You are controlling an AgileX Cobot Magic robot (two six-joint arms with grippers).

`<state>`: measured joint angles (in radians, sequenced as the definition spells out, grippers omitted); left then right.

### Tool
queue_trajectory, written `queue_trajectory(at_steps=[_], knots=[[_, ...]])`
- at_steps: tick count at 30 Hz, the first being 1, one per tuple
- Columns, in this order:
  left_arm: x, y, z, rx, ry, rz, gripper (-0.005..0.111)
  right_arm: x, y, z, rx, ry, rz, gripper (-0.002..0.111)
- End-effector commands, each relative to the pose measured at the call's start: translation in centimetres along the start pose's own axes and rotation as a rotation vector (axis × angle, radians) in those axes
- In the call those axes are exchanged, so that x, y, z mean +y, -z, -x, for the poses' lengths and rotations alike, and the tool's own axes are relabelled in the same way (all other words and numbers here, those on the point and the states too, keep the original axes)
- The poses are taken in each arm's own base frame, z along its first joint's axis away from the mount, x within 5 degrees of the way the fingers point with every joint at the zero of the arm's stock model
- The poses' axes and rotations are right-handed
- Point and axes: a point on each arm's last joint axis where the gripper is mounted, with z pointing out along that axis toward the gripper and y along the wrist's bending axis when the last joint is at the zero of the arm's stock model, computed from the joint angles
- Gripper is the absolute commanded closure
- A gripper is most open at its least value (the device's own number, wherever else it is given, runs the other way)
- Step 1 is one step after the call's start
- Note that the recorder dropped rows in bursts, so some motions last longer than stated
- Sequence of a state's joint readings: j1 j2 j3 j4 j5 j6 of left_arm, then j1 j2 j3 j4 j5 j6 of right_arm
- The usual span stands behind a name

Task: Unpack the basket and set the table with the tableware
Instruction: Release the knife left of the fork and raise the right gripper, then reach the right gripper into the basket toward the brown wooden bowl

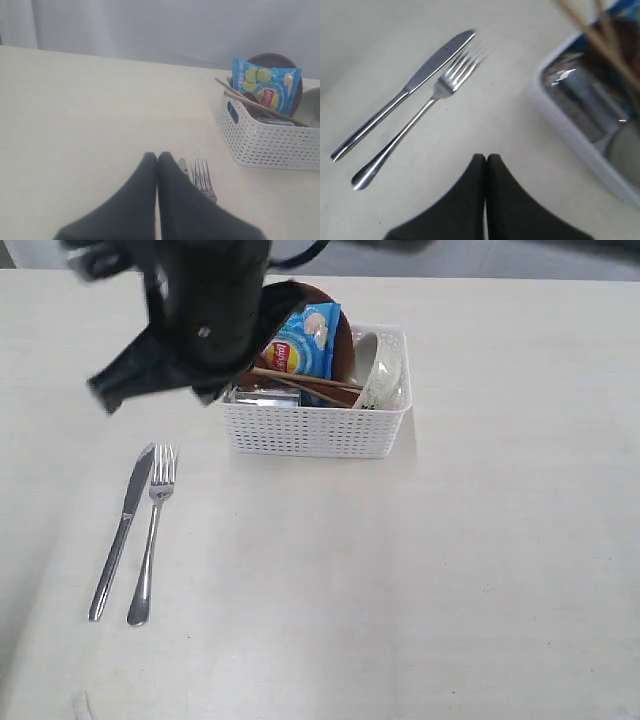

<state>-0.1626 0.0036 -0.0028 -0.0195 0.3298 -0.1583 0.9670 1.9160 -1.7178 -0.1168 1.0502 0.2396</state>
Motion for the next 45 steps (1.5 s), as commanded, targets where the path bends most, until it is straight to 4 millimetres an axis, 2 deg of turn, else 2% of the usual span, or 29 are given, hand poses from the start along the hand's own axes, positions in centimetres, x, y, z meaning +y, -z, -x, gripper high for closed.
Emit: queue_trajectory(at_steps=[1, 6, 11, 16, 21, 22, 23, 24, 26, 30, 35, 45], knots=[[0.0, 0.0, 0.0, -0.012, 0.001, -0.001, 0.107, -6.4, 3.5, 0.3, -0.047, -0.076, -0.072, 0.109], [0.0, 0.0, 0.0, -0.012, 0.001, -0.001, 0.107, -11.6, 4.0, -0.6, 0.027, -0.100, -0.134, 0.109], [0.0, 0.0, 0.0, -0.012, 0.001, -0.001, 0.107, -14.3, 3.9, -0.8, 0.027, -0.014, -0.149, 0.109], [0.0, 0.0, 0.0, -0.012, 0.001, -0.001, 0.107, -14.0, 3.2, -0.1, -0.053, 0.081, 0.032, 0.108], [0.0, 0.0, 0.0, -0.012, 0.001, -0.001, 0.107, -13.0, 0.3, 0.4, -0.062, 0.146, 0.180, 0.107], [0.0, 0.0, 0.0, -0.012, 0.001, -0.001, 0.107, -13.1, -1.3, 0.5, -0.047, 0.142, 0.183, 0.099], [0.0, 0.0, 0.0, -0.012, 0.001, -0.001, 0.107, -13.2, -2.2, 0.5, -0.038, 0.143, 0.183, 0.092], [0.0, 0.0, 0.0, -0.012, 0.001, -0.001, 0.107, -13.3, -3.6, 0.5, -0.026, 0.156, 0.184, 0.077], [0.0, 0.0, 0.0, -0.012, 0.001, -0.001, 0.107, -13.4, -5.3, 0.5, -0.009, 0.164, 0.185, 0.058], [0.0, 0.0, 0.0, -0.012, 0.001, -0.001, 0.107, -13.7, -7.3, 0.7, -0.030, 0.157, 0.170, 0.056], [0.0, 0.0, 0.0, -0.012, 0.001, -0.001, 0.107, -14.0, -8.8, 1.2, -0.075, 0.161, 0.143, 0.056], [0.0, 0.0, 0.0, -0.012, 0.001, -0.001, 0.107, -14.2, -12.0, 2.8, -0.017, 0.172, 0.184, 0.056]])
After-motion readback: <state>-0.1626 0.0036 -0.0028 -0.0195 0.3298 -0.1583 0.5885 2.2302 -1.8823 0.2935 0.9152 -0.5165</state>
